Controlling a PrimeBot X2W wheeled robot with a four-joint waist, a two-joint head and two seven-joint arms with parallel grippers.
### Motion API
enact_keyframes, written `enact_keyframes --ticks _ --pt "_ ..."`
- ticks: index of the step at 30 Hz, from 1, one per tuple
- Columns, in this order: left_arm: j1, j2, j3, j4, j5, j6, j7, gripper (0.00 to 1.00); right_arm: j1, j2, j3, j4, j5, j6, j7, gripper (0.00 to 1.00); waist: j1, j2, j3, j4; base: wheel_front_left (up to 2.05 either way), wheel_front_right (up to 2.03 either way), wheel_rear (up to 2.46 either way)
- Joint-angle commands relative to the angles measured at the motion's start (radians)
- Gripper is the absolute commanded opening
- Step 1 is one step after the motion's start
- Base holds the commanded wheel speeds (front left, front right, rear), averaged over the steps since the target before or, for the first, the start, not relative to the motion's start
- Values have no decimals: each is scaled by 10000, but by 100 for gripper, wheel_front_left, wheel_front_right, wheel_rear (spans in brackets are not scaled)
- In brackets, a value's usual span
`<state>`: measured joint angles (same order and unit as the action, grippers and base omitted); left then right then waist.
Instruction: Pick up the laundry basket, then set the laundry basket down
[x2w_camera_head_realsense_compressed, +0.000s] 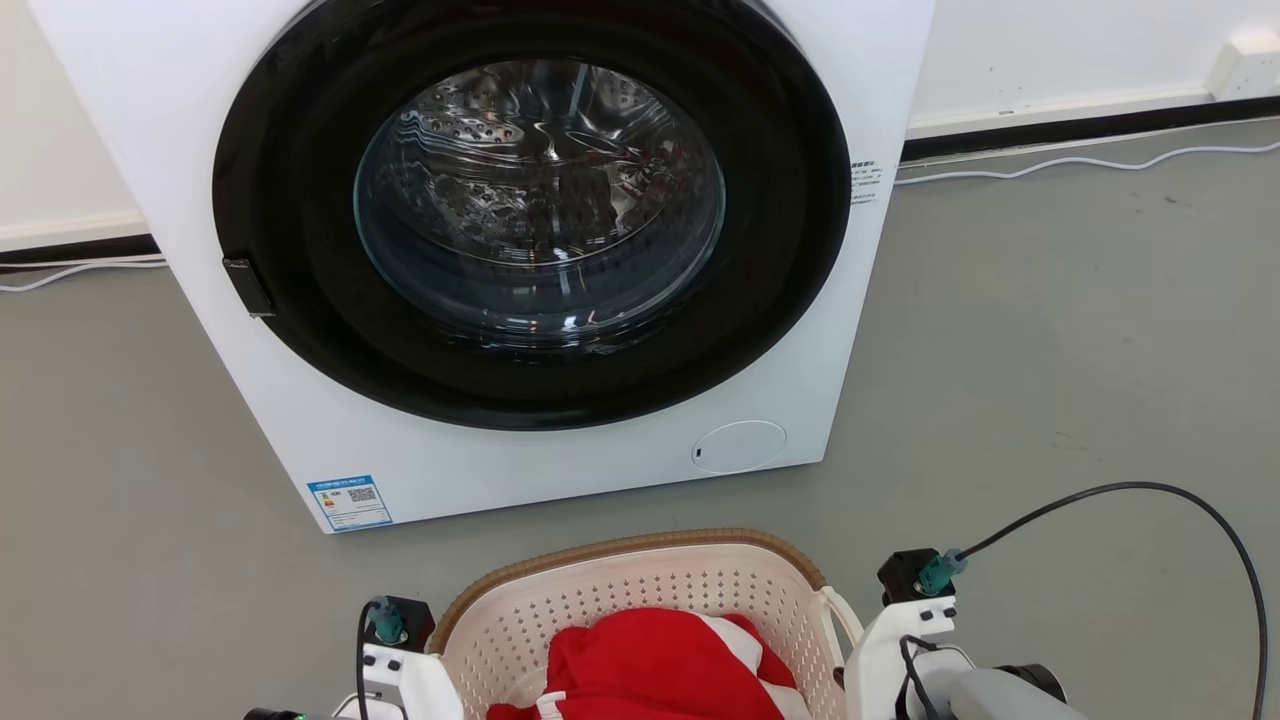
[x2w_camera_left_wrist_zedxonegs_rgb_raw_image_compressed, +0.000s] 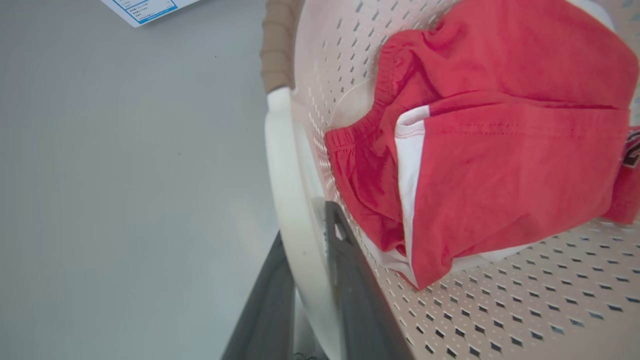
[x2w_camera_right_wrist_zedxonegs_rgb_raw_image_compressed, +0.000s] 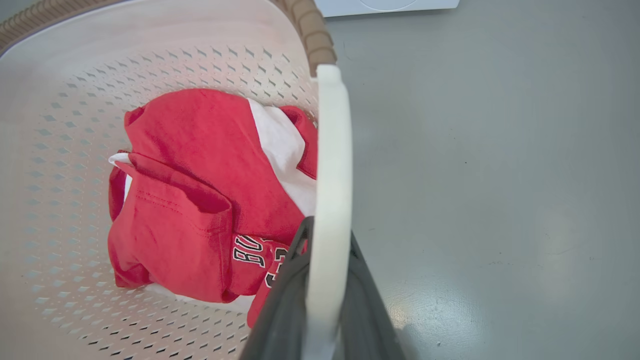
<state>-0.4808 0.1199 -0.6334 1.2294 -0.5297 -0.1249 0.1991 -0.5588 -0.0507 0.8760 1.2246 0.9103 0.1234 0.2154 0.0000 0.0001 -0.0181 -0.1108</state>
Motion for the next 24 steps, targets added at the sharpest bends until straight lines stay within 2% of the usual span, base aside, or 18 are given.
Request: enact_keyframes --ticks 1,18,24 --pt "-400 397 70 -117 -55 -57 -123 0 -399 5 155 -145 116 73 -88 0 0 -1 0 -16 0 0 0" --pt "-674 447 -457 73 -534 -57 -272 0 -615 5 672 -9 537 73 -370 0 0 -1 134 -3 0 0 0" --pt "-876 510 -518 143 -613 -57 -725 0 -845 5 872 -150 568 73 -873 0 0 -1 487 32 0 0 0"
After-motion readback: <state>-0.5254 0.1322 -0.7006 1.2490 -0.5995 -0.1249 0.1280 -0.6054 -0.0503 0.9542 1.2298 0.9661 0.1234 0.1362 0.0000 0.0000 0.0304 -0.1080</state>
